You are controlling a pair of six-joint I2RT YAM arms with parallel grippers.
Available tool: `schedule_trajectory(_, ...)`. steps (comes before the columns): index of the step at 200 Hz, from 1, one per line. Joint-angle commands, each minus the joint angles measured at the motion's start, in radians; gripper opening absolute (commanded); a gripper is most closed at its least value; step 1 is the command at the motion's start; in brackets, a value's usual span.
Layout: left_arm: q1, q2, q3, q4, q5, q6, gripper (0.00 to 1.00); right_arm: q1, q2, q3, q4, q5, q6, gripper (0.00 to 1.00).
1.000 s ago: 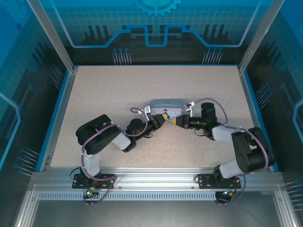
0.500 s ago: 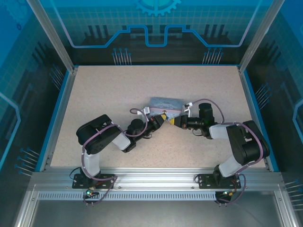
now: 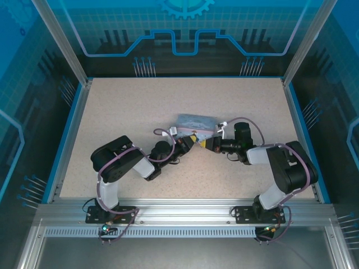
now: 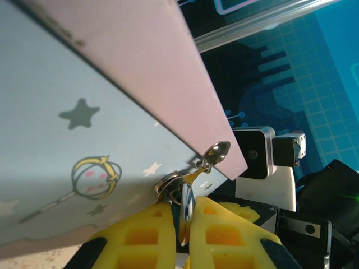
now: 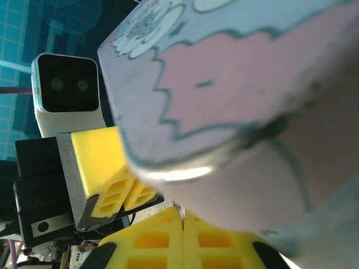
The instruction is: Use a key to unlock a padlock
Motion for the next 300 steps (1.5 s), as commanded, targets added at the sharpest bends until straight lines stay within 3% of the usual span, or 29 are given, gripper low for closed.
schedule_trajectory(1,-0.088,-0.019,0.015,0.047,0.234,-0.014,0.0,0.036,0.053,0.039,0.23,0.041,0.035,0.02)
schedule_trajectory(84,-0.097,-0.064,0.044,0.049,0.257,-0.067,0.0,0.038,0.084,0.04,0.392,0.011,0.1,0.02)
schedule_trajectory(124,-0.098,-0.092,0.081,0.049,0.252,-0.163,0.0,0.034,0.071,0.05,0.455,-0.007,0.167,0.02)
schedule_trajectory(300,-0.092,-0.069,0.056,0.047,0.358,-0.141,0.0,-0.109,-0.07,0.096,0.089,-0.111,0.013,0.01)
